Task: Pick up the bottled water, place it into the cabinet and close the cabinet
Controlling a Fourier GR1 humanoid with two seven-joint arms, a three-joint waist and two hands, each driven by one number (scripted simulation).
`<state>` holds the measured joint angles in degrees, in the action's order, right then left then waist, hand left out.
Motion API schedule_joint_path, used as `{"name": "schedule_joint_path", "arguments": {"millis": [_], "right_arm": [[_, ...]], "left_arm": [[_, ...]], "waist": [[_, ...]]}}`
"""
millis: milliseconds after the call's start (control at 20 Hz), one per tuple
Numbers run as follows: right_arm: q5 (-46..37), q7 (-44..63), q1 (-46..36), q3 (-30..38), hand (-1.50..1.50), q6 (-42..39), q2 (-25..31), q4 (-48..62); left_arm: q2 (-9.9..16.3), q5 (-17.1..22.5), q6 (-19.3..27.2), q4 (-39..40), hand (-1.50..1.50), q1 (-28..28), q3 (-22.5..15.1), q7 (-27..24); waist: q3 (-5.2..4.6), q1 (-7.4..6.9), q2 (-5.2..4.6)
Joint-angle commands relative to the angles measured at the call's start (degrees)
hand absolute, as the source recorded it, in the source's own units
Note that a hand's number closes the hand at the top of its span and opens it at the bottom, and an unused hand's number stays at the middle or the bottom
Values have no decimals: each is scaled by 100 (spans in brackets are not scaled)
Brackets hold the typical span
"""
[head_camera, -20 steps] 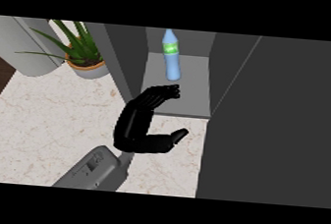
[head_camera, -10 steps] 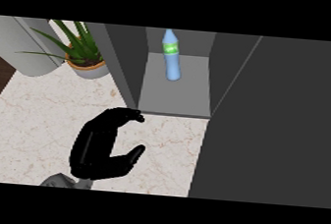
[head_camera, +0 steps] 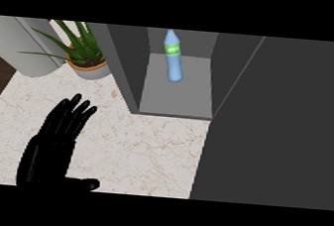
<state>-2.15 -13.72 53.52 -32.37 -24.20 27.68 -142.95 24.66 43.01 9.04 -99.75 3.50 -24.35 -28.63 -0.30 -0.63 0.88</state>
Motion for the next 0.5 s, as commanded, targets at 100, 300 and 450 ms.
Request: {"name": "schedule_joint_path", "arguments": {"millis": [100,300,450], "right_arm": [[-1072,620,-520,-928,150,-169,247,-1060],[-1098,801,-961,-968,150,-178,456,-1053],[-887,1092,-1007,-1361,150,-62,433,-987]], "left_arm": [[372,423,-391,-335,-150,606,393,-28],[677,646,-681,-373,-150,734,728,-5],[860,684,-835,-567,-150,1048,745,17]], "waist": [[-21,-110,1],[-55,-230,10],[-47,-296,9]]}}
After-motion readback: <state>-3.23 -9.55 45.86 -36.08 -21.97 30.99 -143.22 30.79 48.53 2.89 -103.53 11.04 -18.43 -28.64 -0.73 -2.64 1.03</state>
